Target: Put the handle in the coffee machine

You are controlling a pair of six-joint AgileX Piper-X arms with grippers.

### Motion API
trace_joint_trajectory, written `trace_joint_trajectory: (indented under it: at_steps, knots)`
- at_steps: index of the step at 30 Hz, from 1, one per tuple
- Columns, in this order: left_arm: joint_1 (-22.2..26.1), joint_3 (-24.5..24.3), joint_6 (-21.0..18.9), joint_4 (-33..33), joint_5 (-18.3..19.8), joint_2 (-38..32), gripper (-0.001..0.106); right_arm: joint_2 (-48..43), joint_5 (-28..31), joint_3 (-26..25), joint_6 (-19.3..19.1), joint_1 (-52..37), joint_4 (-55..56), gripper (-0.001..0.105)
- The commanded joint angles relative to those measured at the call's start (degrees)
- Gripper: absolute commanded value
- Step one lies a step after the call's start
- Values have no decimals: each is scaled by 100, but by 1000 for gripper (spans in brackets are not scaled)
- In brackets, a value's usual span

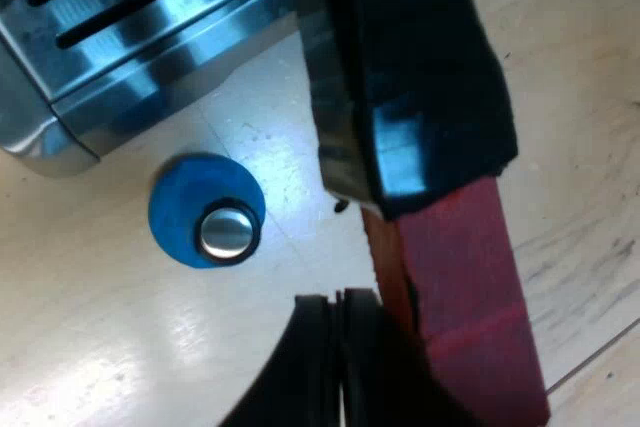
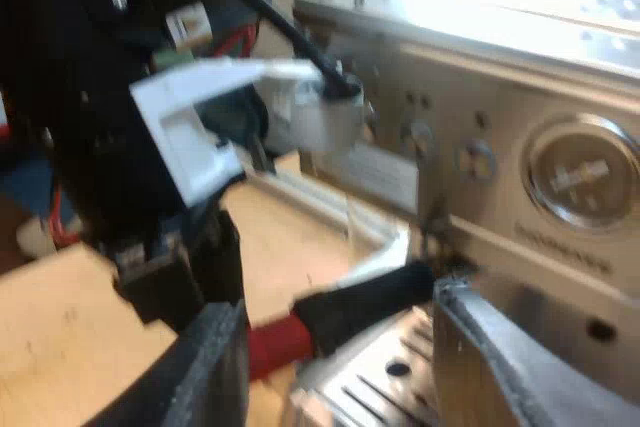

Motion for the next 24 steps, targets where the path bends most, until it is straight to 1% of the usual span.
trace_joint_trajectory:
  at_steps: [1, 2, 3, 5, 6, 8, 10, 12, 13, 15, 17, 19, 24]
  knots:
    - [-361, -23, -164, -215, 1281, -82, 0, -81, -29, -74, -73, 13, 349, 46]
    - [-452, -23, -287, -274, 1281, -82, 0, -94, -60, -112, -83, 13, 509, 46]
    - [-498, -23, -327, -295, 1281, -82, 0, -94, -89, -146, -105, 13, 581, 46]
    - [-613, -23, -393, -357, 1281, -82, 0, -93, -263, -276, -341, 13, 987, 46]
    - [-645, -23, -425, -389, 1281, -82, 0, -93, -295, -340, -386, 13, 1105, 46]
    - [-810, -23, -494, -459, 1281, -82, 0, -93, -294, -558, -425, 13, 1473, 46]
    - [-1038, -23, -610, -603, 1281, -82, 0, -93, -294, -677, -477, 3, 1605, 46]
    - [-1144, -23, -635, -701, 1281, -82, 0, -93, -294, -833, -517, -2, 1739, 46]
    - [-1195, -23, -634, -759, 1281, -82, 0, -93, -294, -951, -516, -2, 1876, 48]
    - [-1227, -23, -721, -807, 1281, -82, 0, -93, -294, -1097, -461, -2, 2168, 57]
    - [-1264, -23, -790, -929, 1303, -82, 0, -105, -278, -1301, -344, -2, 2597, 70]
    - [-1263, -23, -859, -1019, 1345, -82, 0, -105, -278, -1389, -315, -2, 2753, 75]
    - [-1263, -23, -1002, -1282, 1529, -82, 0, -105, -147, -1449, -316, -2, 2851, 72]
